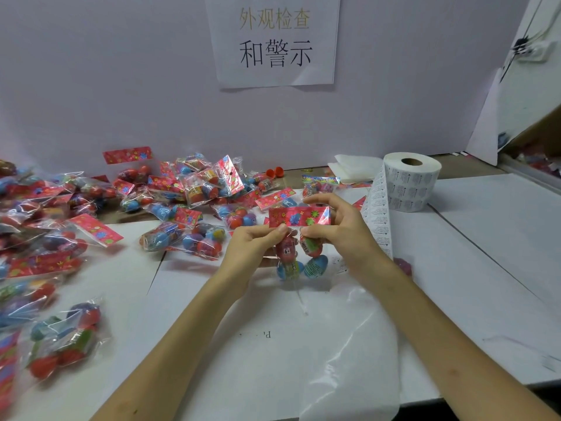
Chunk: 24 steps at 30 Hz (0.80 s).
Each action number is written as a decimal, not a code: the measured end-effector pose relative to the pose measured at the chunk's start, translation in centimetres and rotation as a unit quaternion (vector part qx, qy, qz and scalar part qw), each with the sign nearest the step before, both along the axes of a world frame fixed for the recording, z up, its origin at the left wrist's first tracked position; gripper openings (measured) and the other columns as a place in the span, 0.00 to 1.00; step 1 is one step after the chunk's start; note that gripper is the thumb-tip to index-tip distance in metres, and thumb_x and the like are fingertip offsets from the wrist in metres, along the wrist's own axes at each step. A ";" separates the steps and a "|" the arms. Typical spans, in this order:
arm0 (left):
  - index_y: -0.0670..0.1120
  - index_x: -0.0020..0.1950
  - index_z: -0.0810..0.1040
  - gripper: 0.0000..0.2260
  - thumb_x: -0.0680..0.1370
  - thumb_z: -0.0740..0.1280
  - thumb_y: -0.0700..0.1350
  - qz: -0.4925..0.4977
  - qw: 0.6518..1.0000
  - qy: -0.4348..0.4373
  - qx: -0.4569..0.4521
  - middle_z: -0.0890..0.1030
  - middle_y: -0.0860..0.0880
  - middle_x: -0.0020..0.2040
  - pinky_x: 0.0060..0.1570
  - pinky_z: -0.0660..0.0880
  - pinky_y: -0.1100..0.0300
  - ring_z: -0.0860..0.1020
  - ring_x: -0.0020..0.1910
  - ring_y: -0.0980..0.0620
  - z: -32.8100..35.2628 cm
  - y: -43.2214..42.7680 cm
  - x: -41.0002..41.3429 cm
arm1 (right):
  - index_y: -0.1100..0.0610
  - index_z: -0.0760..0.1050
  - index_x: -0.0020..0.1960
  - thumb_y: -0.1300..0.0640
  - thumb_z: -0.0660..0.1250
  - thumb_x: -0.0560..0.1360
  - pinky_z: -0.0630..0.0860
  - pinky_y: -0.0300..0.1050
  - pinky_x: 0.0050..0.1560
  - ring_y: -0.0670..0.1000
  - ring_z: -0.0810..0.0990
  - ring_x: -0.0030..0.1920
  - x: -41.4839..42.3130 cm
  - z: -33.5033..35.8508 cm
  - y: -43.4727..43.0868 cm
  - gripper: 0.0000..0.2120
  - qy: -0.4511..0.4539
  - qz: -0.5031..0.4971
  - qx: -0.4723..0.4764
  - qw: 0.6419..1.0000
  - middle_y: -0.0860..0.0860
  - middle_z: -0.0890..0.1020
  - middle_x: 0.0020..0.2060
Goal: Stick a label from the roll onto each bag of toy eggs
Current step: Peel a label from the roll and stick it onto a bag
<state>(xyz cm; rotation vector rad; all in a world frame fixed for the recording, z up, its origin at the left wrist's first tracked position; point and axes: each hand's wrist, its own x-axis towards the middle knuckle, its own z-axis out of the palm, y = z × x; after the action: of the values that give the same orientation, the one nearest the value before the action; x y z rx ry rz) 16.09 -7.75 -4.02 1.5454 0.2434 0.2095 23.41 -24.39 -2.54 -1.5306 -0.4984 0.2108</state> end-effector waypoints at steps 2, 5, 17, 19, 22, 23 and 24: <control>0.46 0.48 0.88 0.07 0.80 0.71 0.46 0.002 1.000 -0.003 -0.002 0.88 0.45 0.44 0.37 0.81 0.62 0.86 0.41 0.50 0.1 0.2 0.1 | 0.53 0.79 0.60 0.70 0.75 0.70 0.84 0.51 0.45 0.59 0.86 0.46 -0.1 0.1 0.1 0.22 0.000 0.002 -0.003 1.000 0.63 0.84 0.51; 0.49 0.48 0.87 0.07 0.80 0.70 0.47 0.006 1.000 -0.014 -0.009 0.88 0.48 0.42 0.35 0.80 0.63 0.86 0.39 0.52 0.0 -0.1 0.1 | 0.53 0.79 0.58 0.70 0.75 0.71 0.83 0.48 0.43 0.55 0.85 0.41 -0.1 0.1 0.2 0.21 0.000 -0.004 0.008 1.000 0.63 0.84 0.47; 0.53 0.65 0.79 0.27 0.68 0.76 0.58 -0.009 0.984 -0.097 0.147 0.84 0.58 0.56 0.49 0.81 0.65 0.83 0.52 0.61 0.0 -0.1 0.2 | 0.54 0.76 0.59 0.64 0.75 0.73 0.82 0.45 0.40 0.51 0.86 0.44 0.2 0.4 -0.3 0.17 0.079 -0.082 0.117 0.987 0.60 0.84 0.52; 0.53 0.70 0.75 0.31 0.69 0.79 0.53 -0.040 0.983 -0.082 0.159 0.82 0.55 0.61 0.53 0.81 0.63 0.83 0.56 0.58 -0.6 -0.5 0.2 | 0.56 0.76 0.61 0.61 0.74 0.73 0.83 0.46 0.46 0.57 0.85 0.53 0.0 0.4 -0.1 0.17 0.107 0.007 0.127 0.986 0.65 0.81 0.59; 0.50 0.66 0.77 0.24 0.73 0.79 0.39 -0.009 0.989 -0.093 0.111 0.84 0.50 0.57 0.51 0.81 0.62 0.83 0.55 0.52 -1.3 -0.4 0.3 | 0.57 0.77 0.64 0.57 0.74 0.74 0.82 0.52 0.56 0.62 0.81 0.63 -0.2 0.4 0.0 0.19 0.114 0.108 0.106 0.982 0.66 0.78 0.64; 0.51 0.64 0.78 0.22 0.73 0.78 0.37 0.010 0.993 -0.080 0.086 0.85 0.49 0.55 0.49 0.81 0.62 0.84 0.54 0.51 -1.2 -0.2 0.3 | 0.58 0.77 0.63 0.57 0.73 0.74 0.82 0.52 0.55 0.61 0.82 0.61 -0.2 0.6 -0.1 0.18 0.109 0.126 0.110 0.980 0.64 0.80 0.61; 0.51 0.62 0.79 0.21 0.73 0.78 0.36 0.026 0.996 -0.061 0.057 0.85 0.48 0.54 0.48 0.81 0.62 0.85 0.54 0.49 -1.2 0.2 0.5 | 0.58 0.77 0.62 0.57 0.71 0.75 0.82 0.50 0.53 0.59 0.83 0.58 -0.1 0.8 -0.3 0.17 0.104 0.138 0.124 0.977 0.61 0.83 0.57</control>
<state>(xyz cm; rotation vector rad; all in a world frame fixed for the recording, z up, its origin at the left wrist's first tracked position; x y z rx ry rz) 16.56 -7.53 -5.21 1.6345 0.1783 0.3624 23.31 -24.69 -1.71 -1.1781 -0.5463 0.5001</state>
